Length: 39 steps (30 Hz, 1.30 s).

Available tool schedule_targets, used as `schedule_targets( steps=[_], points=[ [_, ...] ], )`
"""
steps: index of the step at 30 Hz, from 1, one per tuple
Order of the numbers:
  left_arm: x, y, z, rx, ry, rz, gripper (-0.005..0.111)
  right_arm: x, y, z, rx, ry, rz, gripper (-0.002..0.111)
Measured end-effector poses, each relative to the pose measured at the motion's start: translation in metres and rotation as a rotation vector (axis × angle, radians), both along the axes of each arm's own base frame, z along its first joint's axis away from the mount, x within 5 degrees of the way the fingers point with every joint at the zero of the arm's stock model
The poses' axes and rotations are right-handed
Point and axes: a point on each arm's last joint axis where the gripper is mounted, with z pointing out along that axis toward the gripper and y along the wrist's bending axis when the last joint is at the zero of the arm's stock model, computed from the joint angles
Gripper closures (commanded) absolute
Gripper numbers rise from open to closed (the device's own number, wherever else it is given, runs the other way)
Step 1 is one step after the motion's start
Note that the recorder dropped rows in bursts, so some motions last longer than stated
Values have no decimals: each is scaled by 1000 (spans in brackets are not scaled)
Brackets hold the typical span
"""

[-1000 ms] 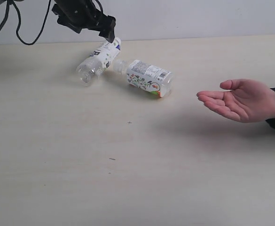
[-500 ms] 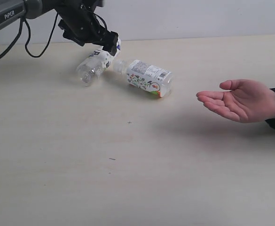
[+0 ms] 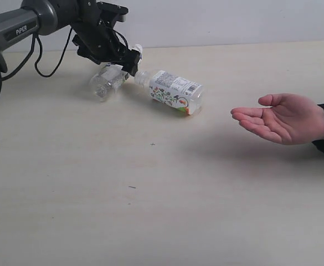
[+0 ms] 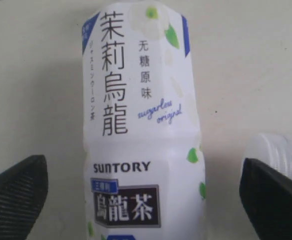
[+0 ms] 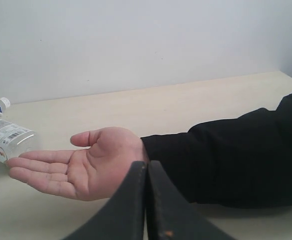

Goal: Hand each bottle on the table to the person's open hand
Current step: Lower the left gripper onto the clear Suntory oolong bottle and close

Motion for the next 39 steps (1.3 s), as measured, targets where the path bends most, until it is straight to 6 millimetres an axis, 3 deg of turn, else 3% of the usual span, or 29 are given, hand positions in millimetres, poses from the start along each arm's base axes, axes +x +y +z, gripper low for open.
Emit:
schedule_targets(
  steps=[33,36,39],
  points=[
    [3,2,-9,37,-14,-1,6,0,0,0,0,0,0,108],
    [3,2,-9,37,-14,-1,13,0,0,0,0,0,0,108],
    [2,3,-9,41,-5,-2,32,0,0,0,0,0,0,108]
  ],
)
